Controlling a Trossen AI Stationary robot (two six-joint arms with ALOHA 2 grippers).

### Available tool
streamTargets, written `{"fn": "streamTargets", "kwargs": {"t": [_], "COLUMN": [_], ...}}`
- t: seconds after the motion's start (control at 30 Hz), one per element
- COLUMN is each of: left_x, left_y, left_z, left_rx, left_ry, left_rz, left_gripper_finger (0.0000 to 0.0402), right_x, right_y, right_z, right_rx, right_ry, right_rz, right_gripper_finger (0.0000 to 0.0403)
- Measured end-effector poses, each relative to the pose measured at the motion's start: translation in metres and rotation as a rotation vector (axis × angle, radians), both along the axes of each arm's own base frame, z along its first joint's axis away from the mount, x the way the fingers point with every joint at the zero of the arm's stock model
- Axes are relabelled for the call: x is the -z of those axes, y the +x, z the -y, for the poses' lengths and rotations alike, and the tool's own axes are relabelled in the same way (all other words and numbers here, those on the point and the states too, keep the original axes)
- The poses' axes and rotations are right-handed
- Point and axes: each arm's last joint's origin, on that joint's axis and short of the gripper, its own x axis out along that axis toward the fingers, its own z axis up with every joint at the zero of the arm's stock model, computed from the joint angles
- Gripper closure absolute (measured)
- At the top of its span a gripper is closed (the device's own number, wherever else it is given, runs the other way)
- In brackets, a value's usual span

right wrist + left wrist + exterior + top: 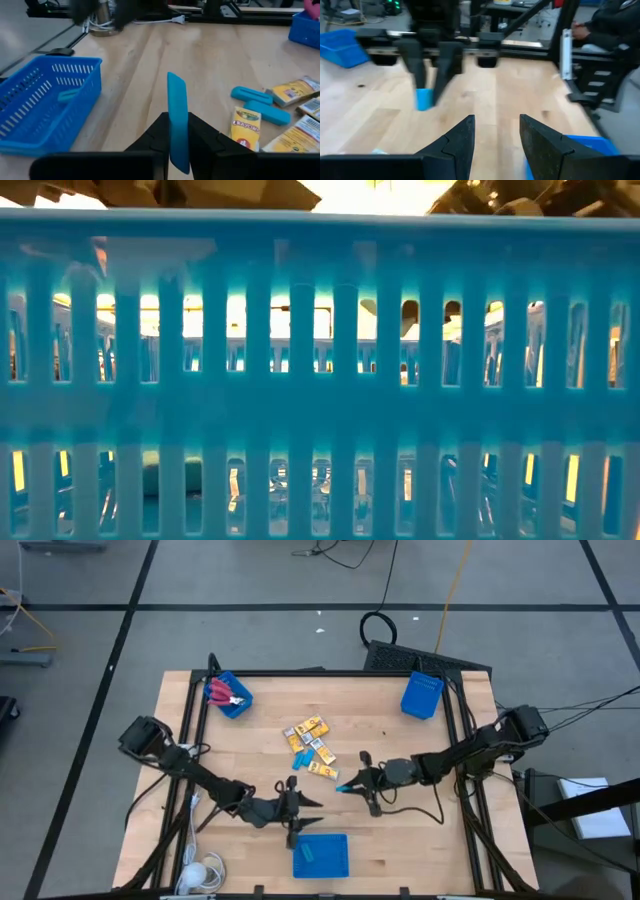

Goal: Pick & Place School Supplies
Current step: Put the blue eraser into the bottom blue bin

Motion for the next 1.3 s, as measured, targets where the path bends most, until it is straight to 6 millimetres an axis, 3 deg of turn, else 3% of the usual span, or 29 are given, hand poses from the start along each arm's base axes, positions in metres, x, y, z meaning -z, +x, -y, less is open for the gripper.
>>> {"fn": "streamTargets", "kwargs": {"t": [0.2, 0.43, 0.77, 1.03, 1.3], "left_x": [0.001, 0.001, 0.002, 0.026, 0.024], "left_y": [0.011, 0.02, 0.02, 0.035, 0.041], "left_z": [-0.024, -0.046, -0.045, -0.046, -0.058], "left_rx": [-0.067, -0.085, -0.052, -0.032, -0.053], "left_ry": [0.042, 0.027, 0.054, 0.106, 0.05], "left_rz": [-0.012, -0.018, -0.018, 0.062, 0.11], "left_gripper_finger": [0.0243, 0.0243, 0.0243, 0.0243, 0.0243], "right_x": [-0.001, -0.004, -0.005, -0.005, -0.005], "right_y": [-0.003, -0.002, -0.003, -0.003, -0.003], "right_z": [-0.012, -0.012, -0.014, -0.014, -0.014], "right_rx": [0.037, 0.038, 0.022, 0.023, 0.023], "right_ry": [0.001, 0.005, -0.004, -0.004, -0.005], "right_rz": [0.015, 0.039, 0.057, 0.057, 0.056], "right_gripper_finger": [0.0375, 0.0374, 0.0373, 0.0373, 0.0374]}}
